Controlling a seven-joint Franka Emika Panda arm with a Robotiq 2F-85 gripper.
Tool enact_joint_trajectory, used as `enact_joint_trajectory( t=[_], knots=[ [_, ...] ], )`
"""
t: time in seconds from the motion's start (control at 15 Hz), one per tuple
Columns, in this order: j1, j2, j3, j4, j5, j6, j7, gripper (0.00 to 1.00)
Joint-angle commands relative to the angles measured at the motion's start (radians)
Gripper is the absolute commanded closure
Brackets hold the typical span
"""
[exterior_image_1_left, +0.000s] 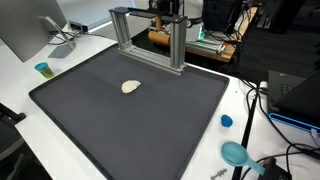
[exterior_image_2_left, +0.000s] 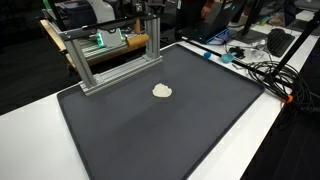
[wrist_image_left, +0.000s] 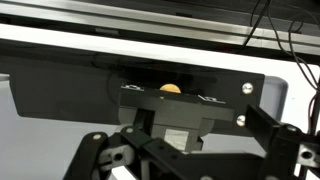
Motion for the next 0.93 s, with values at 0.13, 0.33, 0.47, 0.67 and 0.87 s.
enact_joint_trajectory(
  t=[0.13,0.33,0.47,0.67,0.87],
  knots=[
    [-0.014,-0.031,-0.02,-0.001,-0.045,-0.041,-0.068,0.0],
    [0.007,-0.033,-0.029,-0.003,-0.045,-0.058,-0.134,0.0],
    [0.02,-0.046,-0.037,-0.009,-0.025,-0.053,-0.186,0.0],
    [0.03,-0.073,-0.061,-0.01,0.026,-0.055,-0.269,0.0],
    [0.021,-0.06,-0.078,0.006,0.067,-0.101,-0.272,0.0]
  ],
)
